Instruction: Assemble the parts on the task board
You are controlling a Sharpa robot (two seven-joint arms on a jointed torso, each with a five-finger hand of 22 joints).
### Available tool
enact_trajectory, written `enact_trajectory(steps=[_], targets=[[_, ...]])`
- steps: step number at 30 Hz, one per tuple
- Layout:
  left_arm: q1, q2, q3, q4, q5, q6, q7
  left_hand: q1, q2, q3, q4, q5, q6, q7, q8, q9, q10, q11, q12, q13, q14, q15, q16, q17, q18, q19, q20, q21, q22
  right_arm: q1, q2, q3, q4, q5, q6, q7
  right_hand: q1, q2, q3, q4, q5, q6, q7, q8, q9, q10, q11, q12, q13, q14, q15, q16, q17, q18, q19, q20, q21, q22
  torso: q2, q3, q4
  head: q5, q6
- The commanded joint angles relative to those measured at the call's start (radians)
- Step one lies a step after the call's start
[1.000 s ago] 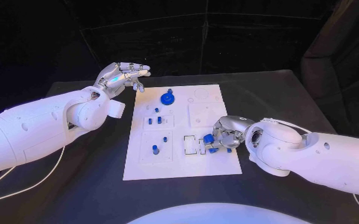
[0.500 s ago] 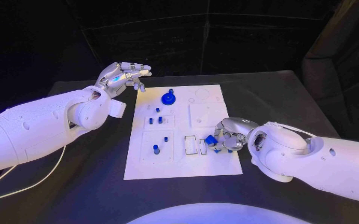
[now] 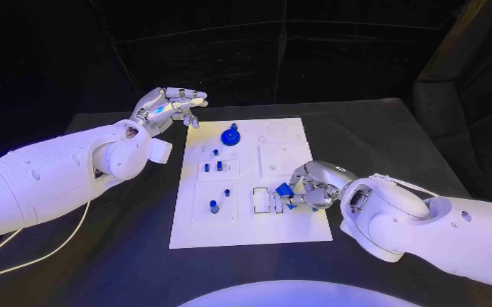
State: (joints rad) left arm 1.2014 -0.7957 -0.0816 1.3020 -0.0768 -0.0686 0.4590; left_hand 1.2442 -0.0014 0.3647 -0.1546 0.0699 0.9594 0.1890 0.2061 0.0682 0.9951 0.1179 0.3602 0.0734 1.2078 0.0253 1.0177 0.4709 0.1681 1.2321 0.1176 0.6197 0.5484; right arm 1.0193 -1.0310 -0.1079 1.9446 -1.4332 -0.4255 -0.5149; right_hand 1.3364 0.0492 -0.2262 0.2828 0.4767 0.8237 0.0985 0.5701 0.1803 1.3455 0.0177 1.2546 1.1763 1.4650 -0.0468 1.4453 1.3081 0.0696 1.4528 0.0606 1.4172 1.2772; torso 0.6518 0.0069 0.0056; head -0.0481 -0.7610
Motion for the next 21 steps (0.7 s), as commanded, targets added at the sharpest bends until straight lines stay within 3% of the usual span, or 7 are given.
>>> enact_trajectory(steps=[1,10,19,21], targets=[[0.001,0.001,0.000,0.001,0.002,0.017,-0.001,-0.001,-0.003,-0.008,0.000,0.004,-0.005,0.002,0.004,0.001,-0.007,-0.001,0.007,-0.001,-0.009,0.002,0.006,-0.001,0.014,-0.001,0.005,-0.006,-0.001,0.002,0.004,0.001,0.007,0.035,-0.067,0.024,0.006,0.001,-0.005,0.001,0.004,0.006,0.004,-0.001,0.001,0.007,0.002,0.003,0.001,0.057,-0.007,-0.003,0.011,-0.008,0.002,-0.008,-0.002,-0.002,0.001,-0.0009,0.0020,0.001,0.000],[0.001,0.001,0.000,0.002,0.002,0.018,-0.002,-0.001,-0.003,-0.008,0.000,0.004,-0.005,0.002,0.004,0.001,-0.007,-0.001,0.007,-0.001,-0.009,0.002,0.006,-0.001,0.014,-0.001,0.005,-0.006,-0.001,0.002,0.050,0.001,-0.012,0.049,-0.005,0.009,-0.033,0.010,-0.025,0.008,-0.008,0.028,0.000,-0.008,-0.009,0.007,-0.001,-0.007,-0.003,0.057,-0.008,-0.006,0.010,-0.008,0.002,-0.009,-0.004,-0.003,0.003,-0.0012,0.0007,0.007,-0.001],[0.001,0.002,0.000,0.005,0.002,0.017,-0.003,-0.001,-0.003,-0.008,0.000,0.004,-0.005,0.002,0.004,0.001,-0.007,-0.001,0.007,-0.001,-0.009,0.002,0.006,-0.001,0.014,-0.001,0.005,-0.006,-0.001,0.002,0.113,0.001,-0.050,0.045,0.052,-0.038,-0.089,0.020,-0.058,0.008,-0.046,0.082,-0.016,-0.008,-0.018,0.015,-0.013,-0.019,0.000,0.057,-0.018,-0.010,0.008,-0.008,0.003,-0.017,-0.006,-0.005,0.003,-0.0010,0.0024,0.010,-0.003],[0.001,0.002,0.000,0.005,0.002,0.017,-0.003,-0.001,-0.003,-0.008,0.000,0.004,-0.005,0.002,0.004,0.001,-0.007,-0.001,0.007,-0.001,-0.009,0.002,0.006,-0.001,0.014,-0.001,0.005,-0.006,-0.001,0.002,0.122,0.001,-0.057,0.039,0.052,-0.045,-0.092,0.022,-0.061,0.008,-0.047,0.090,-0.018,-0.006,-0.018,0.017,-0.015,-0.020,0.001,0.057,-0.020,-0.010,0.008,-0.008,0.003,-0.018,-0.006,-0.005,0.002,-0.0008,0.0004,0.011,-0.003]])
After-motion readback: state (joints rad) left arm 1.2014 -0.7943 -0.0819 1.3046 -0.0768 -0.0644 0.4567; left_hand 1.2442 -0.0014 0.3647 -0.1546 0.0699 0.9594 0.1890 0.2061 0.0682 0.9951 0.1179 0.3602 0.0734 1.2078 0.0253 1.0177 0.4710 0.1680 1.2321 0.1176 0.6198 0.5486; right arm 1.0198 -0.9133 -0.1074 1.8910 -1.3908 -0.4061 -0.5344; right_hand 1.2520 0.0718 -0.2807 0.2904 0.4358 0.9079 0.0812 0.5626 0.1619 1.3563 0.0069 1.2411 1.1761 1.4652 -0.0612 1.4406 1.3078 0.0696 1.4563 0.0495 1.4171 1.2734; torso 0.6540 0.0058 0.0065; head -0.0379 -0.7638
